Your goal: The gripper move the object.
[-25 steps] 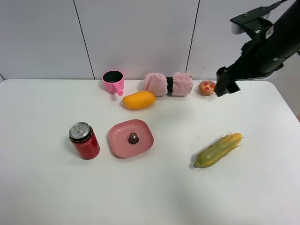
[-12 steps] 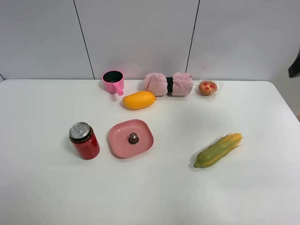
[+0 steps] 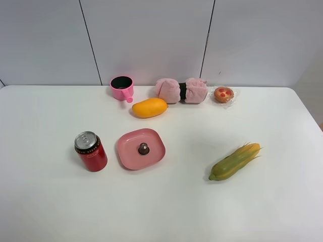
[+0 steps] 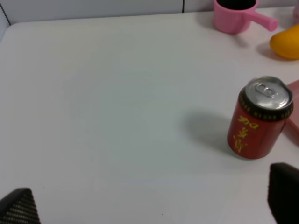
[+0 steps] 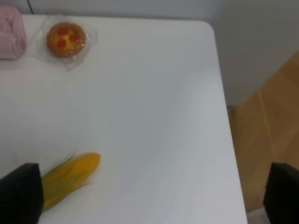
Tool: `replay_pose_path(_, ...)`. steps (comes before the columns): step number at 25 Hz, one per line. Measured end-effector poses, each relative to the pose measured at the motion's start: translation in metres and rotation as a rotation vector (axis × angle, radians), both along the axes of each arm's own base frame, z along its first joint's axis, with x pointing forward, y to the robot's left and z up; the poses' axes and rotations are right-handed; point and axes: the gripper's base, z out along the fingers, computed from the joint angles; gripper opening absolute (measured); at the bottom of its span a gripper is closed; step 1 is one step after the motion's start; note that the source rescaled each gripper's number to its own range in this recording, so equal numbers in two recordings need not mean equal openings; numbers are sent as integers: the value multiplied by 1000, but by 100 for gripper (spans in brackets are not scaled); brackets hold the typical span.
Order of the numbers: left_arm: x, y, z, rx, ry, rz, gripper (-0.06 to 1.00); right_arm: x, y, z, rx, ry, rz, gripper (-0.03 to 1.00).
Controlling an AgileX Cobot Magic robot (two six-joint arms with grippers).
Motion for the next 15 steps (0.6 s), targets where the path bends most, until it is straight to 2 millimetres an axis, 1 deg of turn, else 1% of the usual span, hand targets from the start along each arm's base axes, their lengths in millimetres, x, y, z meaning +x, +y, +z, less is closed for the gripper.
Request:
replay_pose_path(4, 0, 0, 0, 0, 0, 0, 100, -25, 5, -25, 4, -50, 5, 99)
replay_pose_path(8, 0, 0, 0, 0, 0, 0, 100, -52, 11, -60, 5, -86, 7, 99)
replay_pose_path(11, 0, 0, 0, 0, 0, 0, 100, -64, 13, -83, 9, -105, 2, 99)
replay_pose_path(13, 0, 0, 0, 0, 0, 0, 100, -69, 14, -101, 22, -85, 0, 99)
replay_pose_path(14, 0, 0, 0, 0, 0, 0, 100, -69, 14, -101, 22, -85, 0, 99)
replay_pose_path(15, 0, 0, 0, 0, 0, 0, 100, -71, 15, -106, 27, -80, 8, 99)
